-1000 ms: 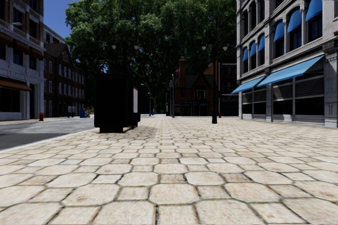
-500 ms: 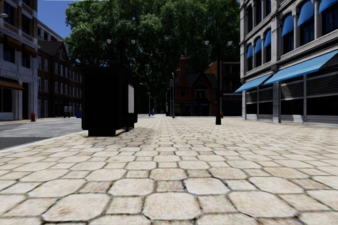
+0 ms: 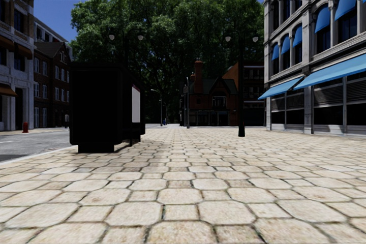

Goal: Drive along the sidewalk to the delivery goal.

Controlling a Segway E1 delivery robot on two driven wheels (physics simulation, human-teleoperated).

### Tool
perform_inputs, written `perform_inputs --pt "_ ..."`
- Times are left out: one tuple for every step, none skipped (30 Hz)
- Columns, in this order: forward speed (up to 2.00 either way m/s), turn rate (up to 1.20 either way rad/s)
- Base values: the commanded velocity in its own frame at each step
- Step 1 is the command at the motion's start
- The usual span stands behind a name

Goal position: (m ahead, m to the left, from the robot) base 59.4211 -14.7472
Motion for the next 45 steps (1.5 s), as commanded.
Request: perform_inputs --pt "2.00 0.00" --pt "2.00 0.00" --pt "2.00 0.00" --pt "2.00 0.00" --pt "2.00 0.00" --pt "2.00 0.00" --pt "2.00 0.00" --pt "2.00 0.00" --pt "2.00 0.00" --pt "2.00 0.00" --pt "2.00 0.00" --pt "2.00 0.00" --pt "2.00 0.00" --pt "2.00 0.00" --pt "2.00 0.00" --pt "2.00 0.00" --pt "2.00 0.00" --pt "2.00 0.00" --pt "2.00 0.00" --pt "2.00 0.00" --pt "2.00 0.00" --pt "2.00 0.00" --pt "2.00 0.00" --pt "2.00 0.00" --pt "2.00 0.00" --pt "2.00 0.00" --pt "2.00 0.00" --pt "2.00 0.00" --pt "2.00 0.00" --pt "2.00 0.00" --pt "2.00 0.00" --pt "2.00 0.00" --pt "2.00 0.00" --pt "2.00 0.00" --pt "2.00 0.00" --pt "2.00 0.00" --pt "2.00 0.00" --pt "2.00 0.00" --pt "2.00 0.00" --pt "2.00 0.00" --pt "2.00 0.00" --pt "2.00 0.00" --pt "2.00 0.00" --pt "2.00 0.00" --pt "2.00 0.00"
